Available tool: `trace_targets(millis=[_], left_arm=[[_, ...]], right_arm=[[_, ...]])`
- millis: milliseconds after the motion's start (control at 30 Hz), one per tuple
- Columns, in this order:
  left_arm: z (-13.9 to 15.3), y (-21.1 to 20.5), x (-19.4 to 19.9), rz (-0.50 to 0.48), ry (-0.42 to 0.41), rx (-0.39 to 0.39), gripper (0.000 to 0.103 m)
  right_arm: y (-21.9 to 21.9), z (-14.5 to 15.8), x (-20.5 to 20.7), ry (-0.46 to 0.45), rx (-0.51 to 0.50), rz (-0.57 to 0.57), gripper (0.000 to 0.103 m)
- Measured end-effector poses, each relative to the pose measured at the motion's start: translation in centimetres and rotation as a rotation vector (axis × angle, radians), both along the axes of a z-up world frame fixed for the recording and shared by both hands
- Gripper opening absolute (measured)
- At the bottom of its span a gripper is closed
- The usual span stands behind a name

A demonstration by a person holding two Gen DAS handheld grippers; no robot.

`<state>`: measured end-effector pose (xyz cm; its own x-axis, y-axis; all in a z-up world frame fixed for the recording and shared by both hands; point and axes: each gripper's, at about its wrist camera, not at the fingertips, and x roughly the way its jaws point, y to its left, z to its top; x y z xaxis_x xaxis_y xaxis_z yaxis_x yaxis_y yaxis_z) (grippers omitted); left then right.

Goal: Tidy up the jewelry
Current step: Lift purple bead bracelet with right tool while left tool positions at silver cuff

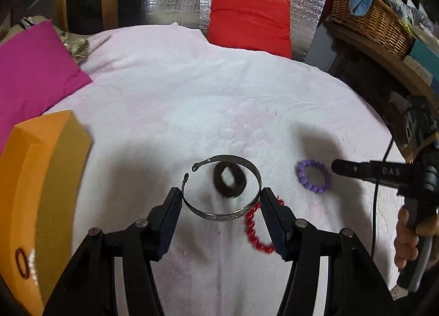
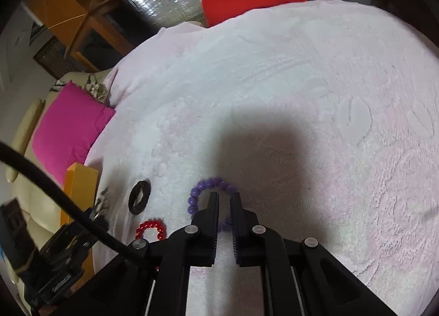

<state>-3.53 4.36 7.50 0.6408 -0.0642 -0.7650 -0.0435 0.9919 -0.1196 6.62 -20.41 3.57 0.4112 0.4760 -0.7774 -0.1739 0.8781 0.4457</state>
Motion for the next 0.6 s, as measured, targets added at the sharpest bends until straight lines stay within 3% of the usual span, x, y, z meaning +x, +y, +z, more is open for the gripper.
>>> trace_targets(millis=[200, 233, 300, 467, 500, 567, 600], left_arm=[[0.3, 0.3, -2.1, 0.020, -0.003, 0.014, 0.060], [0.3, 0.2, -2.5, 0.021, -0.004, 0.019, 0.060], [0.3, 0.0, -3.2, 0.021, 0.000, 0.031, 0.060], [0.3, 0.5, -4.4, 0.020, 0.003, 0.021, 0.060], [0.4, 0.6, -4.6, 0.022, 0.001, 0.019, 0.060], [0.6, 1.1, -5.1, 0.029, -0.003, 0.009, 0.060], [0.7, 1.3, -5.3, 0.032, -0.005, 0.007, 0.060]], right_arm=[[-1.5, -0.4, 0.6, 0.034, 0.031, -0.064, 0.016], [-1.4, -0.5, 0.6, 0.034, 0.029, -0.065, 0.026], [-1.0, -0.4, 0.5, 0.022, 0.019, -0.057, 0.037], [2.7, -1.1, 0.4, -0.008, -0.092, 0.021, 0.037], [3.4, -1.4, 0.3, -0.015, -0.132, 0.035, 0.033], [5.5, -1.4, -0.3, -0.100, -0.299, 0.068, 0.013], [6.0, -1.4, -0.5, -0.122, -0.348, 0.077, 0.011]])
